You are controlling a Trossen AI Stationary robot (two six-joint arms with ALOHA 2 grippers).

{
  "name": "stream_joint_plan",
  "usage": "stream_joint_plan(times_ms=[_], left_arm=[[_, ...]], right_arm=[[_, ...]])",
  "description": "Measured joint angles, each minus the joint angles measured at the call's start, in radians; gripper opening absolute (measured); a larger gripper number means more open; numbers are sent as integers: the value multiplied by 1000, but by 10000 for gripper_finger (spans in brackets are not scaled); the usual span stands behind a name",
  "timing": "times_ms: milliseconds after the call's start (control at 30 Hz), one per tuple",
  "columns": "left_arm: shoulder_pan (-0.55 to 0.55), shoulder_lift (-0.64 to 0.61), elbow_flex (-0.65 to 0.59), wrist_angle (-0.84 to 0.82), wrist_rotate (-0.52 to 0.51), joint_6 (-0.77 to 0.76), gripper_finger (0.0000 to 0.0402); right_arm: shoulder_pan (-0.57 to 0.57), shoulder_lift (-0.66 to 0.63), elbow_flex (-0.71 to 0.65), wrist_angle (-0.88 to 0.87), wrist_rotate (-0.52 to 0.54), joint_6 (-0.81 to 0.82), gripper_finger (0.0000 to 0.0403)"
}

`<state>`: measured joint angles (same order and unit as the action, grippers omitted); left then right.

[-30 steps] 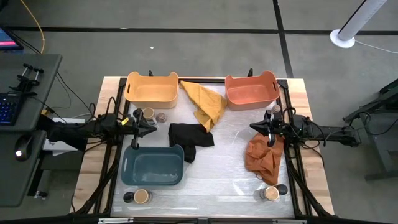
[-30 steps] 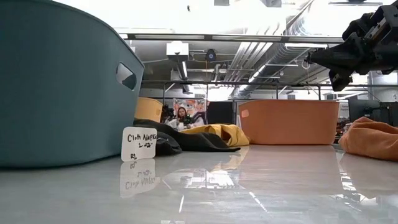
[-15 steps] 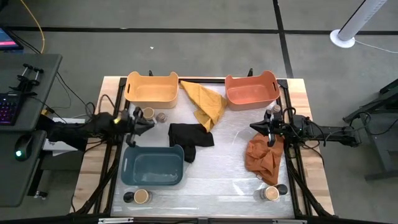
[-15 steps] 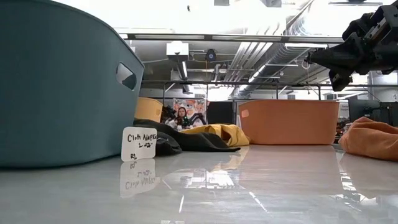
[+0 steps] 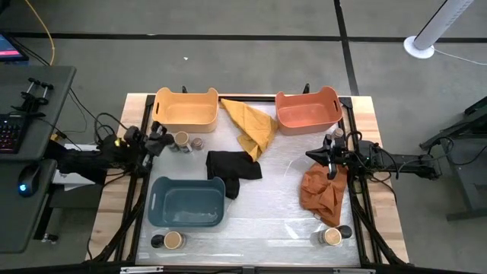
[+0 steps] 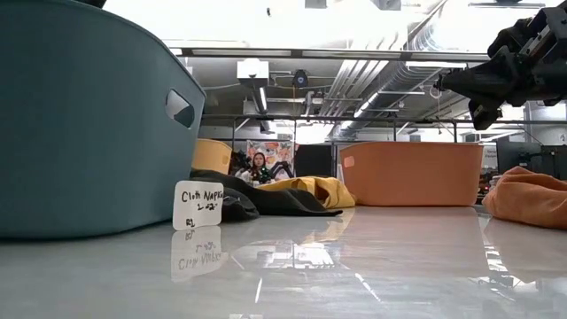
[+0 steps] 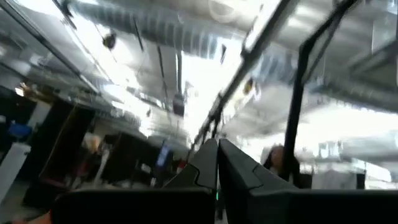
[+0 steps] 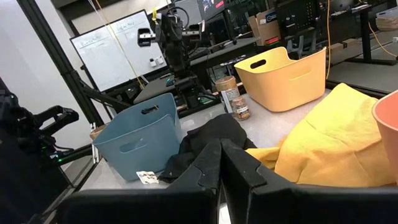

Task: Sort spices by type
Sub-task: Put the top left gold spice bottle into the yellow bin

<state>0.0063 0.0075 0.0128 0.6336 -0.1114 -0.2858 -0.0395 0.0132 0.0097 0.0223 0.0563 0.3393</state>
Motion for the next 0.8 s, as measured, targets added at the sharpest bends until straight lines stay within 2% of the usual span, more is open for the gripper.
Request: stream_joint_plan(times_ms=[100,233,300,400,533,667,800], left_arm=[[0,25,10,-34,-47,33,2],[0,146,113,-263,-110,4,31],[1,221,223,-441,-160,33,60],[10,359,460,-814,-299,60,113],[47,571,771,-1310,-448,-23,186],[102,787,997,-1657,-433,-145,241],[180,985,1121,-1847,-358,-226,266]], right_arm=[[0,0,0,0,0,0,3],[0,0,0,0,0,0,3],[0,0,0,0,0,0,3],[0,0,0,0,0,0,3],[0,0,0,0,0,0,3],[0,0,0,0,0,0,3],[0,0,0,0,0,0,3]])
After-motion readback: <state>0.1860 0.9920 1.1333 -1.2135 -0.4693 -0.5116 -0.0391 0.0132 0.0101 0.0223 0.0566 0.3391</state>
